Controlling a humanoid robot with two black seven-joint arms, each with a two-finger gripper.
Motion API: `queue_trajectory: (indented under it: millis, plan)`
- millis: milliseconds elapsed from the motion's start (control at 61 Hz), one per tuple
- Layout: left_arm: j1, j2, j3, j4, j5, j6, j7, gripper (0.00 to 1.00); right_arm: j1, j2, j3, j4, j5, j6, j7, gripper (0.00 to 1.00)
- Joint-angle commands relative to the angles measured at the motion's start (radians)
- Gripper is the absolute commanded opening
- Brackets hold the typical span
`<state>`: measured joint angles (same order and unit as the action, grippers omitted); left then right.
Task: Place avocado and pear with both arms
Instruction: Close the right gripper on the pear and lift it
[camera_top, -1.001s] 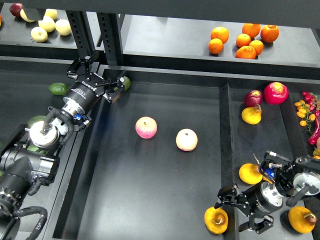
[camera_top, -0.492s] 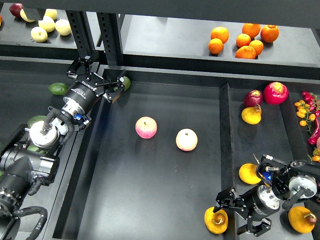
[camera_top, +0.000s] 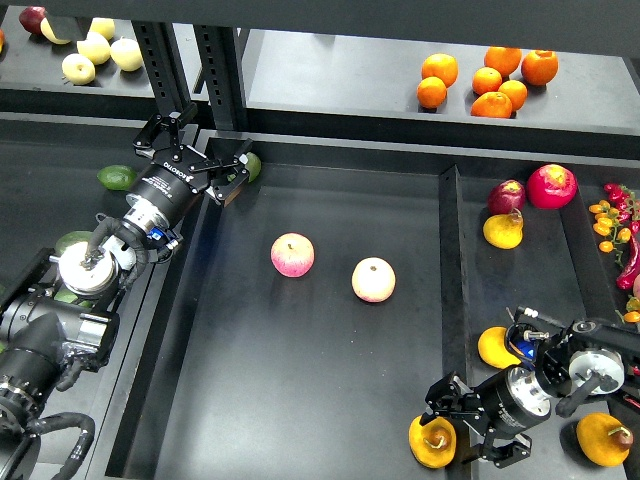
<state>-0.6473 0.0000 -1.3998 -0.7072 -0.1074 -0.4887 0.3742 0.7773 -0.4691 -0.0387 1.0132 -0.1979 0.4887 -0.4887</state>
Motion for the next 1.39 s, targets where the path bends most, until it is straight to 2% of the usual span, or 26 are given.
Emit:
queue_trajectory:
  millis: [0,164,427,787,853,1001,1050,1263,1378]
  plan:
    - [0.000,0.000,-0.001,0.000,0.000,0.000,0.000,0.99,-0.004,0.003,0.000,-0.002,0.000,0.000,0.000,0.79]
    - [0.000,0.000,-0.001,0.000,0.000,0.000,0.000,0.99,-0.012,0.004,0.000,-0.002,-0.001,0.000,0.000,0.73]
    - [0.000,0.000,-0.001,0.000,0.000,0.000,0.000,0.99,-0.024,0.004,0.002,-0.013,0.000,0.000,0.000,0.54]
    - [0.002,0.000,-0.001,0.002,0.000,0.000,0.000,0.99,-0.038,0.006,0.049,-0.016,-0.001,0.000,0.000,0.36]
    - [0.002,0.000,-0.001,0.002,0.000,0.000,0.000,0.99,-0.038,0.012,0.060,-0.030,-0.006,0.000,0.000,0.28]
    - [0.002,0.000,-0.002,0.002,0.000,0.000,0.000,0.99,-0.038,0.012,0.066,-0.035,-0.020,0.000,0.000,0.26]
    - [0.002,0.000,-0.002,0.002,0.000,0.000,0.000,0.99,-0.039,0.012,0.068,-0.038,-0.018,0.000,0.000,0.20]
    - [0.003,0.000,-0.002,0.002,0.000,0.000,0.000,0.99,-0.039,0.015,0.109,-0.058,-0.018,0.000,0.000,0.08]
    - [0.003,0.000,-0.002,0.002,0.000,0.000,0.000,0.99,-0.038,0.029,0.128,-0.076,-0.020,0.000,0.000,0.04]
